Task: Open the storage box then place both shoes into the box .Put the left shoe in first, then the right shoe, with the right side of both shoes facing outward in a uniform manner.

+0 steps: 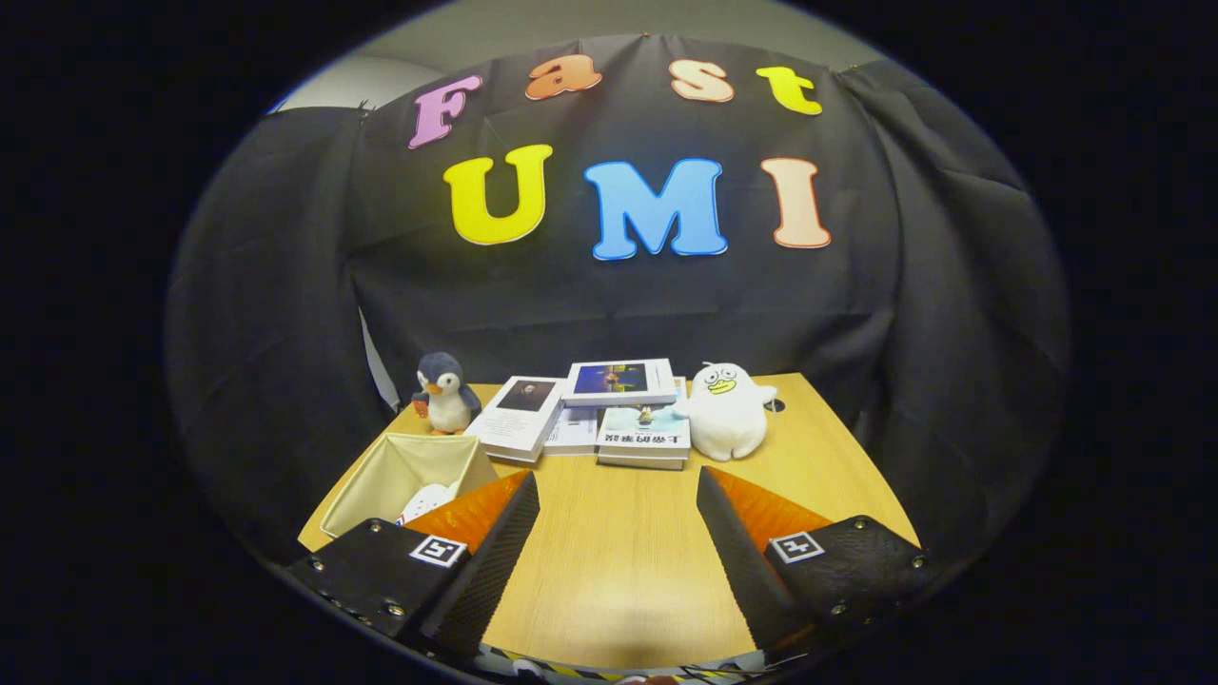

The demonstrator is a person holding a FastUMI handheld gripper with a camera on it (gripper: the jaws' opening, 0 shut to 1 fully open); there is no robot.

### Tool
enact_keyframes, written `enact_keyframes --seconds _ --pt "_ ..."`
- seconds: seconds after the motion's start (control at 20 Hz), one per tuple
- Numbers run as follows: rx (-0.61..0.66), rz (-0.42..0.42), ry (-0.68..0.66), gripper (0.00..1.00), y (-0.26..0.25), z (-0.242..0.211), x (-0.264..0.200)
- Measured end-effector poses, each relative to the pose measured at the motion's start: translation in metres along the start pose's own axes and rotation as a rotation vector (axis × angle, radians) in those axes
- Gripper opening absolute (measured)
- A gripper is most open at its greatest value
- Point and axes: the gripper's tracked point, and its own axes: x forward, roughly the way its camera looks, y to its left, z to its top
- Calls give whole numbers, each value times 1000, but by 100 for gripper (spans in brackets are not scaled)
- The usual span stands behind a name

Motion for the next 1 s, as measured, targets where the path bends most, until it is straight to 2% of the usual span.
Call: enact_keyframes --seconds 0.35,0.55,1.0 --pt "22 -90 -188 100 -56 15 -43" --pt "46 -162 -246 100 -86 19 -61" --pt "85 -169 -303 100 -105 25 -75"
